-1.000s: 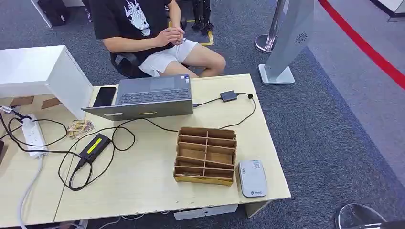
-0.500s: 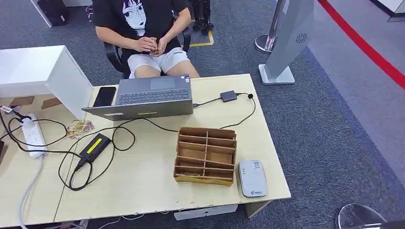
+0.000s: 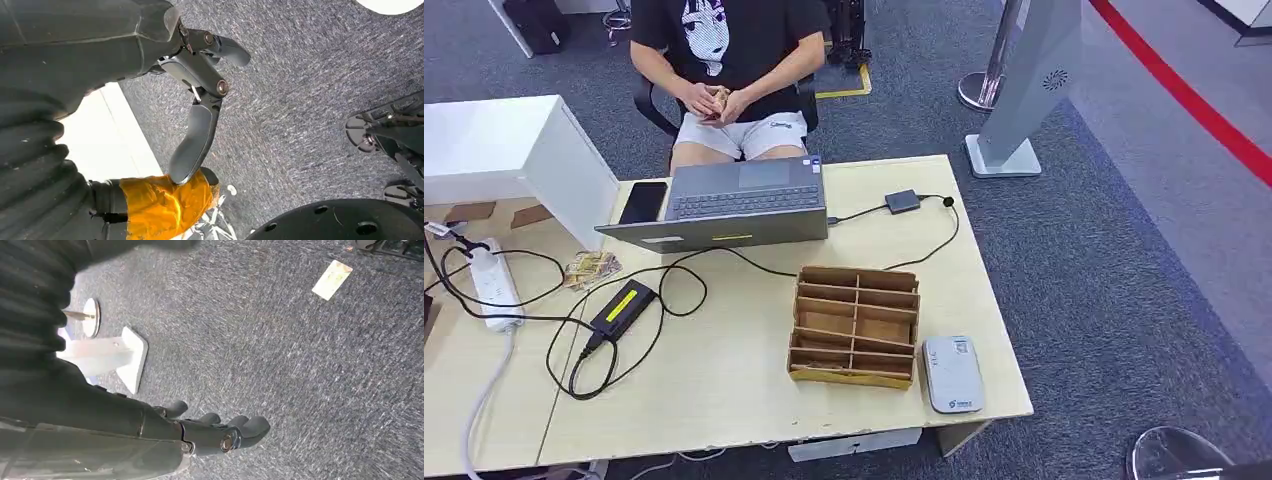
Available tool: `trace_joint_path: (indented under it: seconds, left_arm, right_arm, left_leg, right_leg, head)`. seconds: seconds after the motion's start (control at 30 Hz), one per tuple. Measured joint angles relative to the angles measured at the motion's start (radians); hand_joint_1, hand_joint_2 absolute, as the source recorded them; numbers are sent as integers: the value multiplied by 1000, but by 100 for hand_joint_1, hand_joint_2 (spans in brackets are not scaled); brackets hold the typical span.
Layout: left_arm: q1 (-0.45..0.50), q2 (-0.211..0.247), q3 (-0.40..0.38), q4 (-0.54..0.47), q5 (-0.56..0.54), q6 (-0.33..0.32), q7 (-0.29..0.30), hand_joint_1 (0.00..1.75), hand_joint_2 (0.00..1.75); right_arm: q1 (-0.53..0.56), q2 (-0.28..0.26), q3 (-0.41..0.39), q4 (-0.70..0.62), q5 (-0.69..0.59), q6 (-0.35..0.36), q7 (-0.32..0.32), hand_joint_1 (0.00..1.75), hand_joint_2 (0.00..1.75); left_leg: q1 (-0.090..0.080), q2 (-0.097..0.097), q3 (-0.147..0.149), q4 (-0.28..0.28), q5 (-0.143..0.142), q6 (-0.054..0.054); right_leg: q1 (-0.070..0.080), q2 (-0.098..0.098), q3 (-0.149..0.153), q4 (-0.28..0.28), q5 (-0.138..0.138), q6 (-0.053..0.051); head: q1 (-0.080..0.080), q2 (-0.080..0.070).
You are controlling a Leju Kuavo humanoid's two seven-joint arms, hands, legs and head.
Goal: Pass the card to the sensor for recognition and then transmit it.
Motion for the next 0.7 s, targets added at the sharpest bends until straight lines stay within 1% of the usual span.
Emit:
trace_joint_path:
  seconds: [0.03, 0.07, 0.1, 0.13, 0.17, 0.23, 0.27, 0.37, 0.4, 0.53, 0.6, 0.63, 0.67, 0.7]
  left_arm:
    - [0, 0, 0, 0, 0, 0, 0, 94, 175]
    - [0, 0, 0, 0, 0, 0, 0, 86, 175]
    - [0, 0, 0, 0, 0, 0, 0, 134, 175]
    - [0, 0, 0, 0, 0, 0, 0, 145, 175]
    - [0, 0, 0, 0, 0, -1, 0, 152, 175]
    - [0, 0, 0, 0, 0, -3, 0, 154, 175]
    - [0, 0, 0, 0, 0, -3, 0, 148, 175]
    - [0, 0, 0, 0, 0, -3, -3, 145, 175]
    - [0, 0, 0, 0, 0, -4, -3, 150, 175]
    - [0, 0, 0, 0, 0, -4, -3, 152, 175]
    - [0, 0, 0, 0, 0, -4, -3, 143, 175]
    - [0, 0, 0, 0, 0, -4, -3, 143, 175]
    - [0, 0, 0, 0, 0, -4, -3, 131, 175]
    - [0, 0, 0, 0, 0, -4, -4, 131, 175]
  right_arm:
    - [0, 0, -1, 0, 1, 0, -1, 145, 175]
    - [0, 0, -2, 0, 2, 3, -3, 141, 175]
    - [0, 0, -2, 0, 3, 6, -5, 147, 175]
    - [0, 0, -3, 0, 5, 8, -5, 148, 175]
    - [0, 0, -3, 0, 8, 9, -6, 145, 175]
    - [0, 0, -6, 0, 21, 11, -7, 148, 175]
    - [0, 0, -7, 0, 24, 12, -7, 147, 175]
    - [0, 1, -13, 0, 34, 13, -8, 148, 175]
    - [0, 1, -14, 0, 35, 13, -8, 147, 175]
    - [0, 1, -22, 0, 35, 13, -9, 147, 175]
    - [0, 1, -26, 0, 35, 13, -11, 147, 175]
    - [0, 1, -27, 0, 36, 13, -12, 147, 175]
    - [0, 1, -27, 0, 37, 13, -13, 147, 175]
    - [0, 1, -29, 0, 38, 13, -14, 147, 175]
  left_leg:
    - [0, 0, 0, 0, 0, 0]
    - [0, 0, 0, 0, 0, 0]
    - [0, 0, 0, 0, 0, 0]
    - [0, 0, 0, 0, 0, 0]
    - [0, 0, 0, 0, 0, 0]
    - [0, 0, 0, 0, 0, 0]
    - [0, 0, 0, 0, 0, 0]
    - [0, 0, 0, 0, 0, 0]
    - [0, 0, 0, 0, 0, 0]
    - [0, 0, 0, 0, 0, 0]
    - [0, 0, 0, 0, 0, 0]
    - [0, 0, 0, 0, 0, 0]
    - [0, 0, 0, 0, 0, 0]
    - [0, 0, 0, 0, 0, 0]
  right_leg:
    - [0, 0, 0, 0, 0, 0]
    - [0, 0, 0, 0, 0, 0]
    - [0, 0, 0, 0, 0, 0]
    - [0, 0, 0, 0, 0, 0]
    - [0, 0, 0, 0, 0, 0]
    - [0, 0, 0, 0, 0, 0]
    - [0, 0, 0, 0, 0, 0]
    - [0, 0, 0, 0, 0, 0]
    - [0, 0, 0, 0, 0, 0]
    - [0, 0, 0, 0, 0, 0]
    - [0, 0, 0, 0, 0, 0]
    - [0, 0, 0, 0, 0, 0]
    - [0, 0, 0, 0, 0, 0]
    - [0, 0, 0, 0, 0, 0]
  head:
    - [0, 0]
    - [0, 0]
    - [0, 0]
    - [0, 0]
    - [0, 0]
    - [0, 0]
    - [0, 0]
    - [0, 0]
    - [0, 0]
    - [0, 0]
    - [0, 0]
    - [0, 0]
    - [0, 0]
    - [0, 0]
